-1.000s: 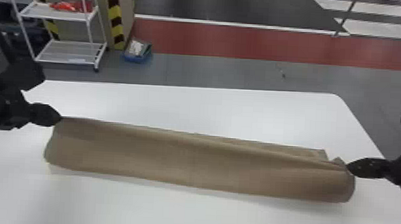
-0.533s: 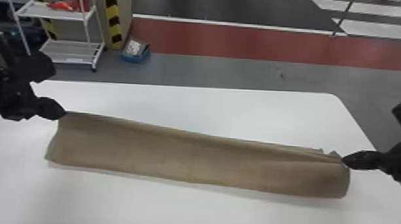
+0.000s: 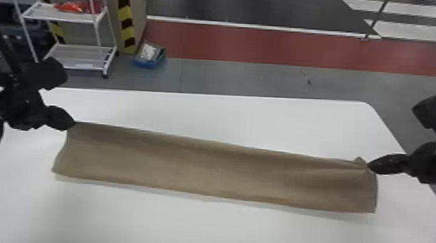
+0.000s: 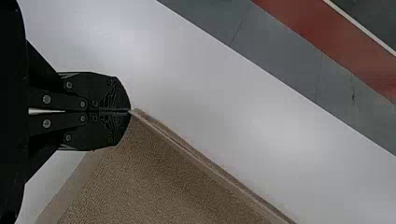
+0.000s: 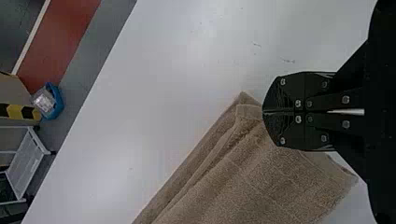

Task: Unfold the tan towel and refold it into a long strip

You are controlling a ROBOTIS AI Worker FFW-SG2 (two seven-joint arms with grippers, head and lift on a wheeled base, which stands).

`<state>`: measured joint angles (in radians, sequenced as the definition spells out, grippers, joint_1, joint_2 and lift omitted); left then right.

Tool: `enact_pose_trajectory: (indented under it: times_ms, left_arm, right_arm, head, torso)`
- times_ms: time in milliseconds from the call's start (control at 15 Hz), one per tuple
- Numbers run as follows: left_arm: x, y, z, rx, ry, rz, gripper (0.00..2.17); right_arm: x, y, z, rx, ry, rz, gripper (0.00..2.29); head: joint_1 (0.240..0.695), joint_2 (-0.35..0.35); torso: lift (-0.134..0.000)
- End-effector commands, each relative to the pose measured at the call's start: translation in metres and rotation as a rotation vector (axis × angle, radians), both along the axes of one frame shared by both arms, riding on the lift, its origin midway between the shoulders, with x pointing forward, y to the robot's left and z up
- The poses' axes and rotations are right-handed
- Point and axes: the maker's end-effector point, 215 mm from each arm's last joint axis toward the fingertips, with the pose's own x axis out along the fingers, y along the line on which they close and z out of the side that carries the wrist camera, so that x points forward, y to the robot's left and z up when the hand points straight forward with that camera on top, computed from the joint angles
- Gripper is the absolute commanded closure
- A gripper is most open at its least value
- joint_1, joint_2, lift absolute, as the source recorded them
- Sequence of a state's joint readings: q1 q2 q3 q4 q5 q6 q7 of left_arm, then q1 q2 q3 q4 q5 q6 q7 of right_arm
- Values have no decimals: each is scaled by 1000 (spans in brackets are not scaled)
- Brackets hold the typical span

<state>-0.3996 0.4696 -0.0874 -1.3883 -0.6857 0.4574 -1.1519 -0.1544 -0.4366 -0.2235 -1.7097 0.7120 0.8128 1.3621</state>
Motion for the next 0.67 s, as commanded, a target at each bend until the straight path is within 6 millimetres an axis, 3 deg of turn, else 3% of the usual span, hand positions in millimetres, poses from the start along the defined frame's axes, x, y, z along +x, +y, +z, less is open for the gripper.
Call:
enact_pose_trajectory:
  times_ms: [0,600]
  left_arm:
    - [-1,3,-3,2,6,3,1430]
    - [-3,5,-5,5,12,6,1430]
  right_arm:
    - [4,4,2,-9,4,15,1183]
    - [14,16,-11,-92,36,93,1180]
  head:
    - [695,-65]
    - [695,-49]
  torso:
    - [-125]
    - [-125]
